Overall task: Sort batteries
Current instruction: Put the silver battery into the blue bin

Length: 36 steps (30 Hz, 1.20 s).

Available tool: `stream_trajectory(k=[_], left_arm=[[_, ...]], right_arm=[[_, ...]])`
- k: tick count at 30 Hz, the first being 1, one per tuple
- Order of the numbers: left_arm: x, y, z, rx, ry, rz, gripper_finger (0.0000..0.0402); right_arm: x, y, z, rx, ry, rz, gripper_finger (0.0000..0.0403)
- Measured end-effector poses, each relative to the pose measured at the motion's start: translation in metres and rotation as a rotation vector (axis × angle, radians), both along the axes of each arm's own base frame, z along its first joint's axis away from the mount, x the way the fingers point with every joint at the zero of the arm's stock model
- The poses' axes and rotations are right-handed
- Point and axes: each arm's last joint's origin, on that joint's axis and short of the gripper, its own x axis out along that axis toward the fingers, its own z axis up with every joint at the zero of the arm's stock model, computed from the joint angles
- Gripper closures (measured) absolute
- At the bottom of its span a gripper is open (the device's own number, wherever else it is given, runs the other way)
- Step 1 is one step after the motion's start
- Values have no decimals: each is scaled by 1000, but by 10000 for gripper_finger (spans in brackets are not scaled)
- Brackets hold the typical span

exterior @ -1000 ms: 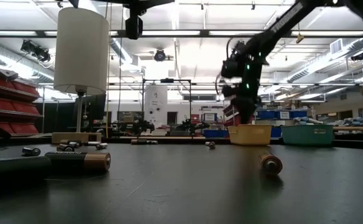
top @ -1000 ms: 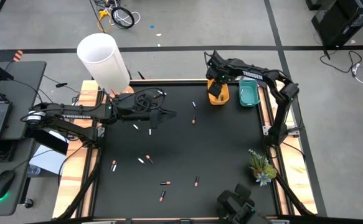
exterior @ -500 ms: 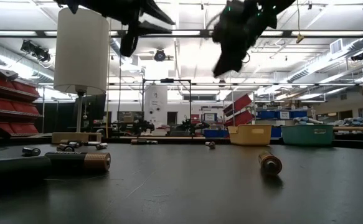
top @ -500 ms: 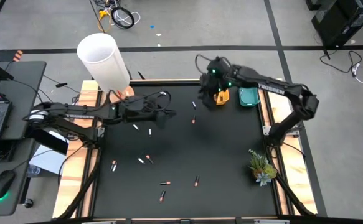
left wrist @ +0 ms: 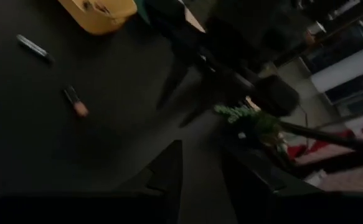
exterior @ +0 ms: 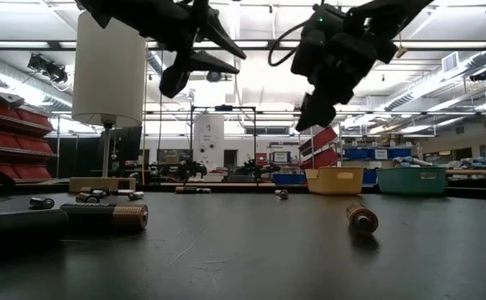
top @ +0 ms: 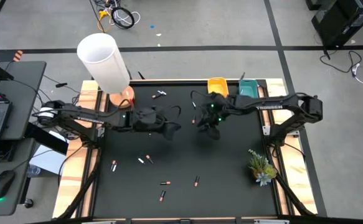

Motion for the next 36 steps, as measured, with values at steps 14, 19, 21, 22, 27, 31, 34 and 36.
stream_trajectory(k=[14, 19, 21, 22, 27, 31, 34, 36], left_arm=[[-40, 13, -45, -11, 643, -7, 279], [-53, 12, -55, -62, 776, 31, 280], [-56, 15, -61, -89, 776, 59, 280], [-57, 16, -65, -104, 772, 73, 280], [-68, 19, -93, -236, 740, 202, 280], [-69, 19, -100, -275, 698, 283, 280], [-70, 21, -100, -256, 686, 331, 280], [-70, 22, -100, -244, 684, 347, 280]], right_arm=[[16, 19, -26, -57, 59, -166, 245], [20, 24, -22, -50, 9, -197, 245], [23, 25, -19, -51, -32, -192, 245], [25, 26, -17, -47, -59, -186, 246], [30, 26, -11, -22, -139, -154, 252], [30, 27, -11, -7, -137, -138, 253], [30, 28, -11, 2, -137, -129, 253], [30, 28, -11, 2, -138, -127, 253]])
